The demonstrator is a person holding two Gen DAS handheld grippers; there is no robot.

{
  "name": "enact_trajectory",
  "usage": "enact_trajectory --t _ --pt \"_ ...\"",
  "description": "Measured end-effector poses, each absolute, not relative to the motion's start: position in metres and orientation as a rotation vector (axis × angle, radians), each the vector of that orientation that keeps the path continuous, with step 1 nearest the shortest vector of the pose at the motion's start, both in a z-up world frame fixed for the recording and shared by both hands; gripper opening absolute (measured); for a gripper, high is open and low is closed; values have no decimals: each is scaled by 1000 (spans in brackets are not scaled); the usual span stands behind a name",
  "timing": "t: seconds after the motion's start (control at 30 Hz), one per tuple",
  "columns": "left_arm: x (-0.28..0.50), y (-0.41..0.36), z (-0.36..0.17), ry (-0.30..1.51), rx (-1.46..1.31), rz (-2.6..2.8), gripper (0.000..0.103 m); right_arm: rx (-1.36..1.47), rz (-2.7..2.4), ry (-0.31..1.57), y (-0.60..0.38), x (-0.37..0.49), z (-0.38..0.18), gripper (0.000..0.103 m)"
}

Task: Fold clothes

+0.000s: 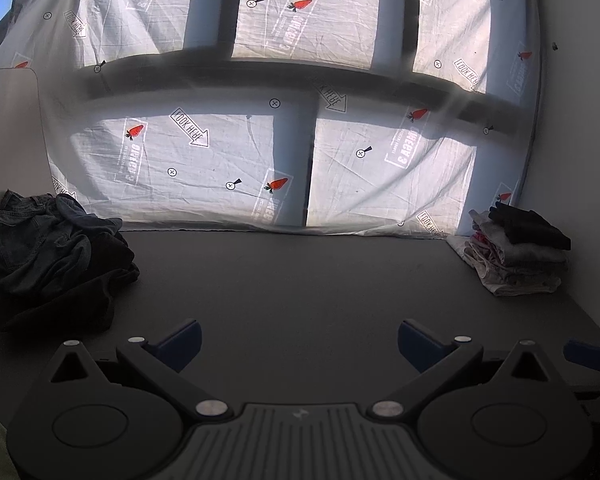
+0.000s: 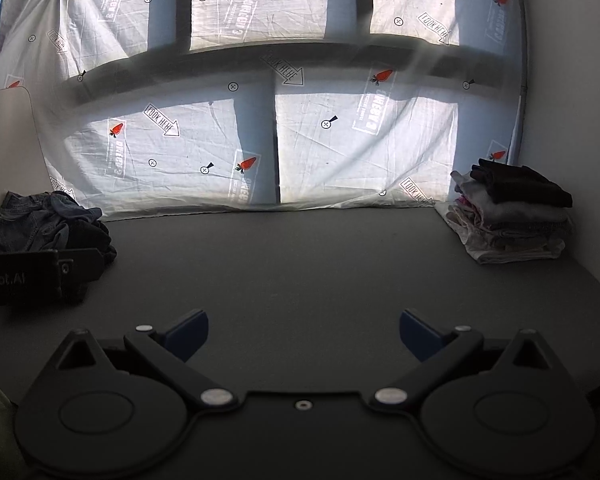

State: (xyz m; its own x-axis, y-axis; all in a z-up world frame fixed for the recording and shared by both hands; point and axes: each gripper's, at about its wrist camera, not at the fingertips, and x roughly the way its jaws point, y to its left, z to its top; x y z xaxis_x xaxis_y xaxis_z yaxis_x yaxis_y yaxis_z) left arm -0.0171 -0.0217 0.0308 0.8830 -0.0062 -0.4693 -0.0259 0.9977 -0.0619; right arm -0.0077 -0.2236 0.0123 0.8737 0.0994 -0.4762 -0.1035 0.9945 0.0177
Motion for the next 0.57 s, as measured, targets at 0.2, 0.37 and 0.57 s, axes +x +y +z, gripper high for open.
enact_trajectory --t 0.2,0.37,0.57 --pt "-21 -18 31 487 -74 10 103 -28 111 484 -217 -13 13 103" --pt "-22 -16 31 491 -84 7 103 -39 114 479 -214 -14 14 103" --pt "-23 -18 30 488 -83 8 103 -45 120 477 -213 -16 15 103"
